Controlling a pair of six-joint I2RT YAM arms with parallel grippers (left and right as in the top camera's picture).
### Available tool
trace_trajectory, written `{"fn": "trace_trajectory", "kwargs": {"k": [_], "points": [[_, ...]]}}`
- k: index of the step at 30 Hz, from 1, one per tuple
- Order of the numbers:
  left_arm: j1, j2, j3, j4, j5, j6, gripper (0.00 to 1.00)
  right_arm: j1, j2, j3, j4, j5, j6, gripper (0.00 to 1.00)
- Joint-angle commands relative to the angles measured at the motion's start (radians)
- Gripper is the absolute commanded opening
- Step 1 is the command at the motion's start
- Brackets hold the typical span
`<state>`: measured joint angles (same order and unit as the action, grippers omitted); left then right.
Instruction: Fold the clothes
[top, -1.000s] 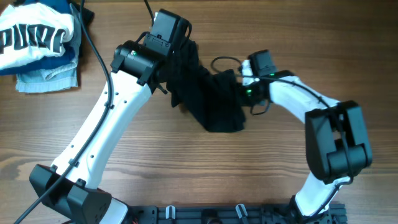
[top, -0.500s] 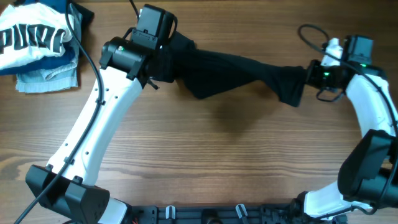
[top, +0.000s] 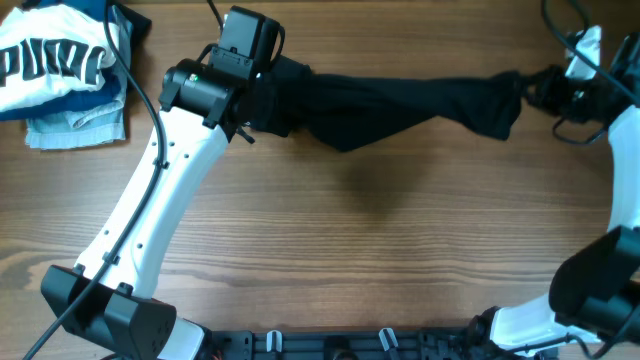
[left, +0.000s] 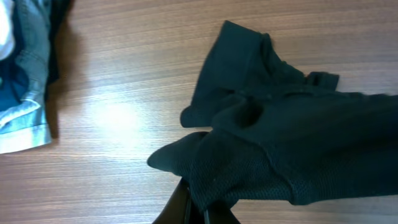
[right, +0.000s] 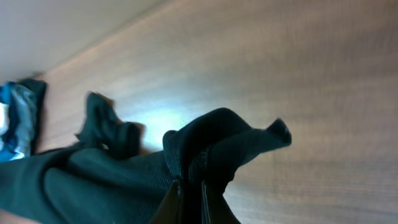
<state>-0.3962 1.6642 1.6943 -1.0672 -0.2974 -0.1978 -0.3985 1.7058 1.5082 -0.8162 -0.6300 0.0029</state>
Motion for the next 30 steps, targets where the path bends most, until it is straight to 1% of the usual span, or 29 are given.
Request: {"fn": "trace_trajectory", "kwargs": {"k": [1, 6, 8, 12, 15, 19, 22, 25, 27, 30], "points": [[0.017, -0.059, 0.046, 0.004, -0.161, -0.021, 0.04, -0.019, -0.103, 0.086, -0.029, 0.020, -0.025, 0.04], [0.012, -0.209, 0.167, 0.009, -0.167, -0.100, 0.04, -0.019, -0.202, 0.114, -0.129, 0.080, -0.024, 0.04], [-0.010, -0.275, 0.181, 0.007, -0.179, -0.098, 0.04, -0.019, -0.245, 0.114, -0.174, 0.118, 0.001, 0.04], [-0.076, -0.379, 0.181, -0.018, -0.343, -0.095, 0.04, -0.019, -0.302, 0.114, -0.224, 0.244, 0.032, 0.04], [-0.082, -0.389, 0.181, -0.034, -0.378, -0.095, 0.04, -0.019, -0.301, 0.114, -0.272, 0.264, 0.032, 0.04], [-0.082, -0.325, 0.181, -0.085, -0.376, -0.099, 0.04, -0.012, -0.272, 0.108, -0.344, 0.264, 0.030, 0.04], [-0.082, -0.254, 0.181, -0.114, -0.373, -0.103, 0.04, 0.003, -0.238, 0.069, -0.369, 0.264, 0.024, 0.04], [-0.082, -0.177, 0.180, -0.128, -0.373, -0.103, 0.04, 0.027, -0.190, -0.004, -0.359, 0.264, 0.023, 0.04], [-0.082, -0.094, 0.180, -0.140, -0.367, -0.103, 0.04, 0.055, -0.132, -0.086, -0.316, 0.264, 0.027, 0.05], [-0.079, -0.009, 0.180, -0.157, -0.348, -0.110, 0.04, 0.075, -0.066, -0.158, -0.287, 0.264, 0.026, 0.04]]}}
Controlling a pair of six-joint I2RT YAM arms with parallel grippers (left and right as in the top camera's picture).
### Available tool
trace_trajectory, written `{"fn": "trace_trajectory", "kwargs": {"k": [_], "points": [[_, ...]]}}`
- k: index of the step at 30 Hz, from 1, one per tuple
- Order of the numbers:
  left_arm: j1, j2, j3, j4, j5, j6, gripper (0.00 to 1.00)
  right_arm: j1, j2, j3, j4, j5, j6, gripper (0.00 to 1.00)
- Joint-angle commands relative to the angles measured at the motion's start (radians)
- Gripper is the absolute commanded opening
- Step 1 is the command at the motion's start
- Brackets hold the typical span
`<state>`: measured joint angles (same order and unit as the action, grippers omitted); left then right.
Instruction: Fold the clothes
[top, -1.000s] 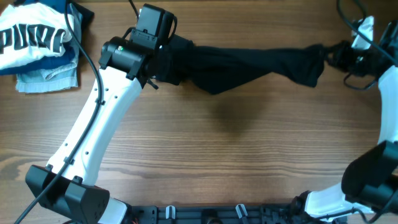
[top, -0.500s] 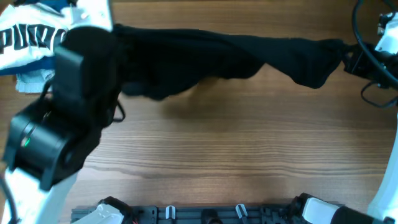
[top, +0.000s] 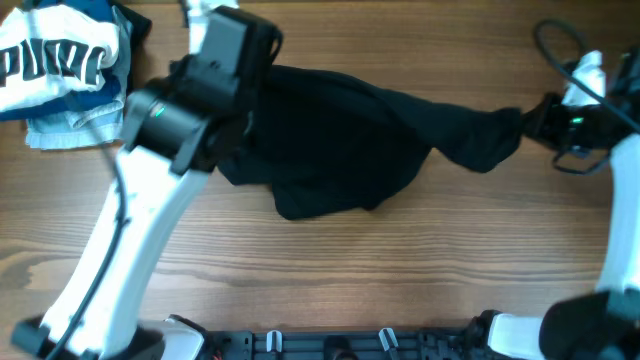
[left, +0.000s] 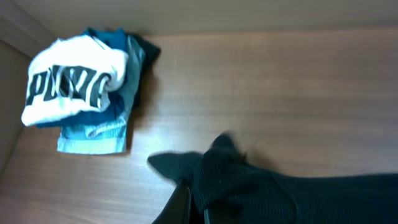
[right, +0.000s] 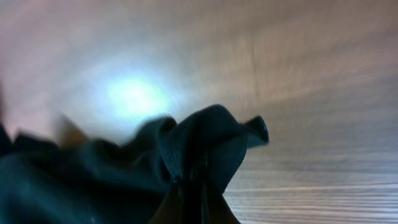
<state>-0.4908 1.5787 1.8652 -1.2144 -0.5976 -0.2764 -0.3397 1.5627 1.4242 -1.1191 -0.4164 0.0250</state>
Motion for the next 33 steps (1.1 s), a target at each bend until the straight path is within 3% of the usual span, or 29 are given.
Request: {"fn": "trace_trajectory", "kwargs": {"k": [1, 8, 14, 15, 16, 17, 18, 21, 25, 33], "points": [[0.017, 0.100, 0.010, -0.011, -0.040, -0.041, 0.04, 0.019, 0.096, -0.095, 0.020, 0.051, 0.004, 0.04], [0.035, 0.259, 0.010, -0.009, 0.096, -0.053, 0.04, 0.019, 0.165, -0.245, 0.148, 0.074, 0.018, 0.04], [0.035, 0.354, 0.010, -0.003, 0.115, -0.054, 0.04, 0.020, 0.233, -0.275, 0.378, 0.072, 0.083, 0.05], [0.035, 0.366, 0.010, -0.001, 0.121, -0.054, 0.04, 0.020, 0.241, -0.275, 0.433, 0.063, 0.081, 0.20], [0.035, 0.379, 0.010, 0.005, 0.127, -0.053, 0.04, 0.020, 0.242, -0.274, 0.497, 0.045, 0.081, 0.45], [0.035, 0.390, 0.010, 0.013, 0.130, -0.053, 0.04, 0.021, 0.241, -0.265, 0.535, 0.021, 0.081, 0.57], [0.035, 0.398, 0.010, 0.020, 0.131, -0.053, 0.04, 0.021, 0.239, -0.239, 0.534, 0.001, 0.084, 0.61], [0.035, 0.401, 0.009, 0.056, 0.139, -0.053, 0.04, 0.038, 0.218, -0.123, 0.404, -0.026, 0.073, 0.62], [0.035, 0.401, 0.009, 0.082, 0.164, -0.054, 0.04, 0.132, 0.198, -0.109, 0.259, 0.023, 0.061, 0.62], [0.045, 0.401, 0.009, 0.082, 0.163, -0.053, 0.04, 0.381, 0.198, -0.302, 0.338, 0.238, 0.319, 0.60]]}}
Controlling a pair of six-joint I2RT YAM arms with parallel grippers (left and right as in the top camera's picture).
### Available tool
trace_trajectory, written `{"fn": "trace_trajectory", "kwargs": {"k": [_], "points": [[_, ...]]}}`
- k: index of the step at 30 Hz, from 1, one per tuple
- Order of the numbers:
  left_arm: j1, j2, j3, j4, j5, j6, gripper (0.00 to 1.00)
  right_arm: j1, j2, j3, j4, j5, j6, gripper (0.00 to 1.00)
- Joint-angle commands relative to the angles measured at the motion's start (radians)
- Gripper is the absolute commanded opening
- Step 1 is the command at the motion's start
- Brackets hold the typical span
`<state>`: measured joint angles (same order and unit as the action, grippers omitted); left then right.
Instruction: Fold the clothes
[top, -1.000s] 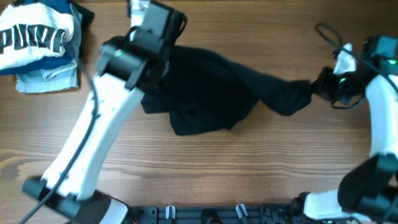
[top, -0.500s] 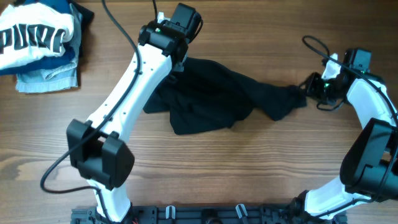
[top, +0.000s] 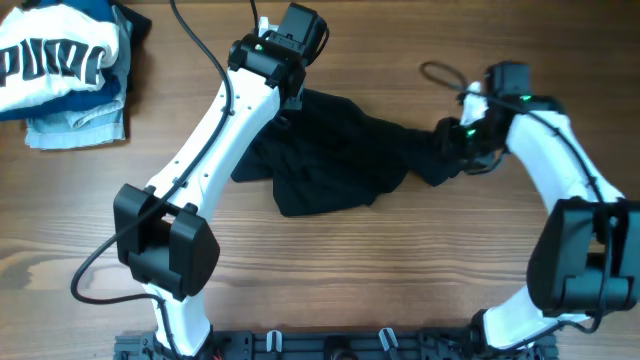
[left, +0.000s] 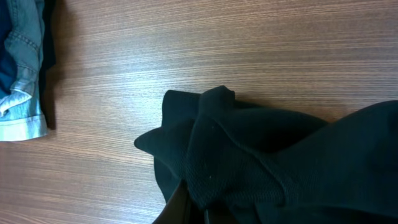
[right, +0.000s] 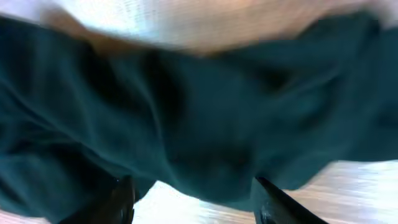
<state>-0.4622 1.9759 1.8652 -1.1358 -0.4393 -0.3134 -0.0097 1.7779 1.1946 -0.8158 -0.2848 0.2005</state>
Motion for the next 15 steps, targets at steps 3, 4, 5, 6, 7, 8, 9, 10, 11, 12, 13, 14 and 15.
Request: {"fn": "trace_trajectory", "kwargs": {"k": [3, 4, 5, 6, 7, 8, 9, 10, 11, 12, 13, 14, 15], "points": [[0.024, 0.004, 0.009, 0.003, 0.005, -0.016, 0.04, 0.088, -0.018, -0.132, 0.072, 0.138, 0.229, 0.58], [0.026, 0.004, 0.009, 0.003, 0.005, -0.017, 0.04, 0.098, -0.018, -0.146, 0.075, 0.158, 0.254, 0.58], [0.027, 0.004, 0.009, 0.003, 0.005, -0.017, 0.04, 0.110, -0.018, -0.154, 0.076, 0.167, 0.270, 0.58], [0.027, 0.004, 0.009, 0.003, 0.005, -0.017, 0.04, 0.119, -0.018, -0.159, 0.072, 0.178, 0.278, 0.58], [0.027, 0.004, 0.009, 0.003, 0.005, -0.016, 0.04, 0.124, -0.018, -0.159, 0.067, 0.186, 0.282, 0.59], [0.027, 0.004, 0.009, 0.003, 0.005, -0.016, 0.04, 0.126, -0.018, -0.159, 0.062, 0.193, 0.294, 0.60], [0.027, 0.004, 0.009, 0.003, 0.005, -0.017, 0.04, 0.126, -0.018, -0.159, 0.054, 0.205, 0.301, 0.60], [0.027, 0.004, 0.009, 0.003, 0.005, -0.017, 0.04, 0.126, -0.018, -0.161, 0.045, 0.215, 0.301, 0.60], [0.027, 0.004, 0.009, 0.003, 0.005, -0.016, 0.04, 0.126, -0.018, -0.163, 0.040, 0.225, 0.303, 0.60], [0.027, 0.004, 0.009, 0.003, 0.005, -0.016, 0.04, 0.126, -0.018, -0.168, 0.046, 0.255, 0.317, 0.60], [0.027, 0.004, 0.009, 0.003, 0.005, -0.016, 0.04, 0.126, -0.018, -0.175, 0.065, 0.279, 0.334, 0.61], [0.027, 0.004, 0.009, 0.003, 0.005, -0.016, 0.04, 0.126, -0.018, -0.182, 0.093, 0.282, 0.335, 0.61], [0.027, 0.004, 0.009, 0.003, 0.005, -0.016, 0.04, 0.126, -0.018, -0.191, 0.123, 0.278, 0.335, 0.61]]}}
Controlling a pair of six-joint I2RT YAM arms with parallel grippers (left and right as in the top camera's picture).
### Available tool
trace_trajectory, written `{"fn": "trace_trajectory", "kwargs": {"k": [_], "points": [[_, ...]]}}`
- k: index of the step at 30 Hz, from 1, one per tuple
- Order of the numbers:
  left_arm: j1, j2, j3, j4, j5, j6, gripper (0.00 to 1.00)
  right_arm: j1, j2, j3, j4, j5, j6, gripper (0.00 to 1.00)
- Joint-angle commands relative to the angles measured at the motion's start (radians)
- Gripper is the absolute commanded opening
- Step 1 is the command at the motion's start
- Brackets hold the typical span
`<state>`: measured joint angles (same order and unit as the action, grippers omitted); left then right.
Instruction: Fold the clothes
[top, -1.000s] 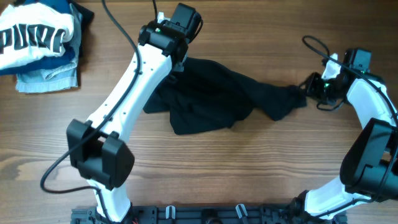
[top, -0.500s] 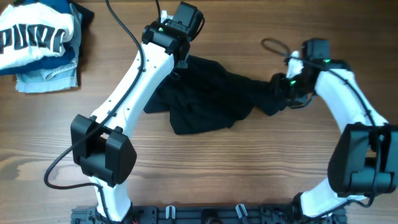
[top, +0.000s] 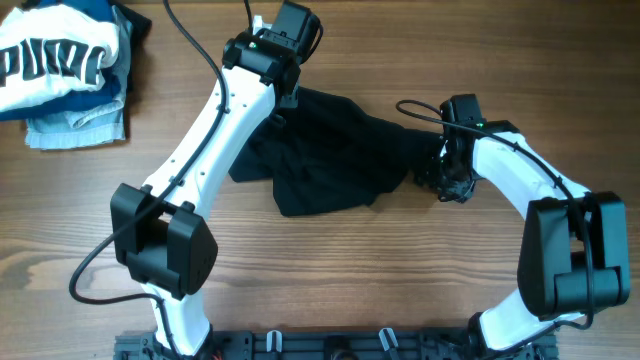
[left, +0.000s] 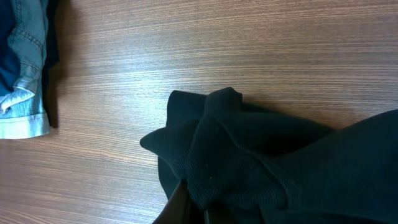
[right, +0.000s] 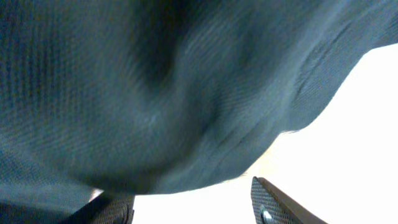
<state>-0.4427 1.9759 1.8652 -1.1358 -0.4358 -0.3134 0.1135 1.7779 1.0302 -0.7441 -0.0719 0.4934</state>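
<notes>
A black garment (top: 330, 150) lies bunched on the wooden table (top: 400, 270), right of the far middle. My left gripper (left: 198, 208) is shut on a fold at the garment's far left corner (left: 211, 162); in the overhead view the left gripper (top: 285, 95) sits at that corner. My right gripper (top: 442, 182) is at the garment's right end, open. In the right wrist view its fingers (right: 273, 205) stand wide apart with the dark cloth (right: 155, 93) close above them and nothing gripped.
A stack of folded clothes (top: 62, 60), white printed shirt on top over blue and denim pieces, sits at the far left corner; its denim edge (left: 18, 68) shows in the left wrist view. Bare wood fills the near half of the table.
My right gripper, still open, has shifted a little nearer and to the left along the garment's right end. The left gripper keeps its hold, and the garment lies about as before.
At first both grippers were shut on the garment's ends, holding it stretched along the far edge. Then it hung wider and lower between them. Later it lay bunched on the table with the right gripper open, and it stays so now.
</notes>
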Motion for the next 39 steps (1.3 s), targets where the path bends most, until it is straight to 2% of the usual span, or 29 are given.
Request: {"fn": "trace_trajectory", "kwargs": {"k": [1, 3, 5, 6, 7, 8, 9, 16, 22, 25, 31, 36, 39], "points": [[0.007, 0.004, 0.009, 0.003, 0.002, -0.016, 0.04, 0.004, -0.018, -0.038, 0.083, 0.061, 0.042, 0.61], [0.007, 0.004, 0.009, 0.003, 0.002, -0.016, 0.04, 0.005, -0.018, -0.068, 0.152, 0.032, 0.041, 0.59], [0.007, 0.004, 0.009, 0.003, 0.002, -0.016, 0.04, 0.006, -0.018, -0.092, 0.196, -0.010, 0.040, 0.49], [0.007, 0.004, 0.009, 0.003, 0.002, -0.016, 0.04, 0.006, -0.018, -0.096, 0.209, -0.045, 0.037, 0.25], [0.007, 0.004, 0.009, 0.003, 0.002, -0.016, 0.04, 0.006, -0.019, -0.095, 0.212, -0.057, 0.035, 0.12], [0.007, 0.004, 0.009, 0.003, 0.002, -0.016, 0.04, 0.005, -0.023, -0.095, 0.213, -0.064, 0.031, 0.06], [0.007, 0.004, 0.009, 0.003, 0.002, -0.016, 0.04, 0.005, -0.032, -0.095, 0.213, -0.065, 0.031, 0.04], [0.012, 0.002, 0.009, 0.010, -0.006, -0.016, 0.04, -0.016, -0.251, -0.072, 0.204, -0.067, -0.013, 0.04], [0.048, -0.092, 0.029, 0.013, -0.006, -0.016, 0.04, -0.162, -0.464, 0.149, 0.175, -0.108, -0.074, 0.04], [0.076, -0.155, 0.029, 0.022, -0.006, -0.016, 0.04, -0.238, -0.483, 0.224, 0.129, -0.071, -0.135, 0.04], [0.132, -0.185, 0.029, 0.024, -0.006, -0.016, 0.04, -0.330, -0.462, 0.232, 0.072, 0.027, -0.285, 0.04], [0.137, -0.187, 0.029, 0.022, -0.006, -0.016, 0.04, -0.337, -0.458, 0.232, -0.020, -0.061, -0.272, 0.04], [0.135, -0.194, 0.029, -0.022, -0.006, -0.016, 0.04, -0.337, -0.459, 0.232, -0.178, -0.122, -0.241, 0.05]]}}
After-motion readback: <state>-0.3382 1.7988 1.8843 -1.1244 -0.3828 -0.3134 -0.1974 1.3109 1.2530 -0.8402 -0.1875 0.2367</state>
